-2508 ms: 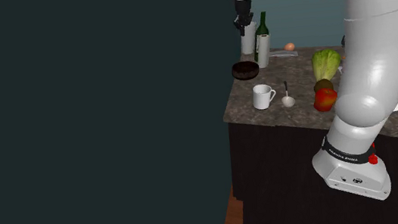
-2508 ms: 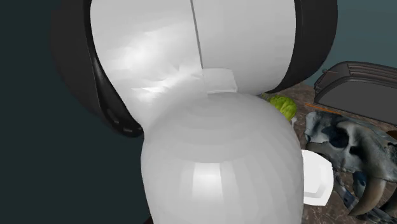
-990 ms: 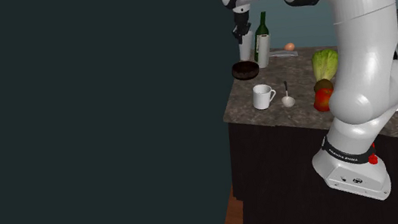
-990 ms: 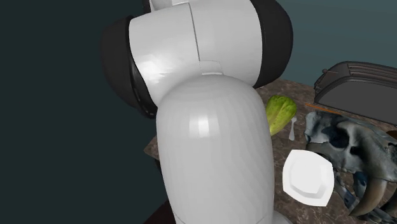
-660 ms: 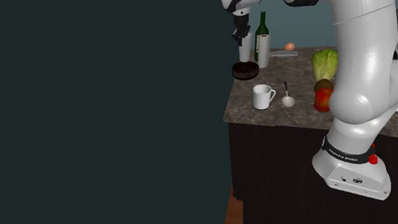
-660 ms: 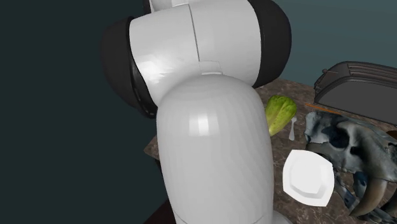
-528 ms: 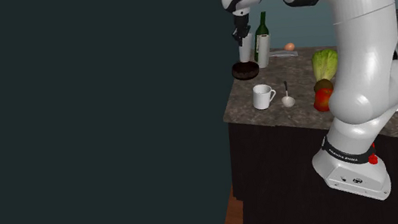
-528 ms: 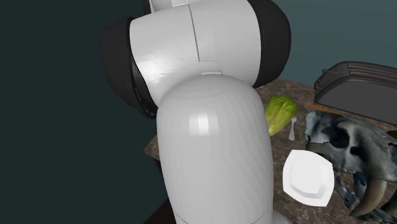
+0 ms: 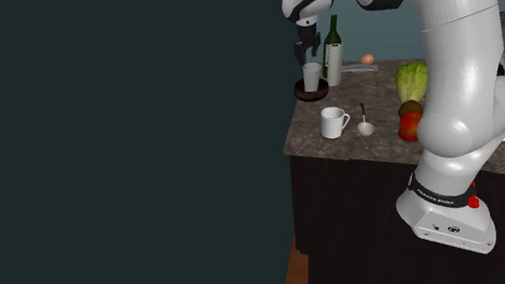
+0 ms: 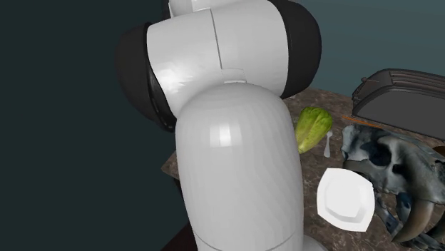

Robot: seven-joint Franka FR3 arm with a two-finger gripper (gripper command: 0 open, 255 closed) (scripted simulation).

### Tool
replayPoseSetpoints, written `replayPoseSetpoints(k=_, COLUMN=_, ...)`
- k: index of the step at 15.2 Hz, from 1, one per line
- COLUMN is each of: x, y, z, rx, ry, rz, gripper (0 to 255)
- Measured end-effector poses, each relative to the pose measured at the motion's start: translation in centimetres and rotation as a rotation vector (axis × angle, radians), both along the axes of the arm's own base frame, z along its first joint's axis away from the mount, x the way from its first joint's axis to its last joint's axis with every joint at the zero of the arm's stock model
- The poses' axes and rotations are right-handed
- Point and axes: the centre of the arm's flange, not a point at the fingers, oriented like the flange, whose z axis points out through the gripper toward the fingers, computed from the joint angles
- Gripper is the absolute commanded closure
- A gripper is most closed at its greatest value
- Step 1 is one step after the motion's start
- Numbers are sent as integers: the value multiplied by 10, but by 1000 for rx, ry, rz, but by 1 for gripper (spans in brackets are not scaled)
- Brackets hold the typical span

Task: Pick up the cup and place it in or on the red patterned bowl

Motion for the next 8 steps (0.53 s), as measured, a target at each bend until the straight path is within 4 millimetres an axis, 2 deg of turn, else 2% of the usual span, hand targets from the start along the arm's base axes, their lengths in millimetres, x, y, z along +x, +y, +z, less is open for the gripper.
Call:
replayPoseSetpoints(k=3, x=-2, y=-1, z=3, rx=-3, ry=24, rz=1, gripper=0)
replayPoseSetpoints(k=5, x=-3, y=-5, z=18, rx=-35, ry=68, rz=9, gripper=0)
replayPoseSetpoints(k=6, x=-3, y=-1, z=24, rx=-30, ry=58, rz=10, gripper=0)
replayPoseSetpoints(k=8, x=-3, y=-1, z=31, rx=-30, ry=61, rz=9, gripper=0)
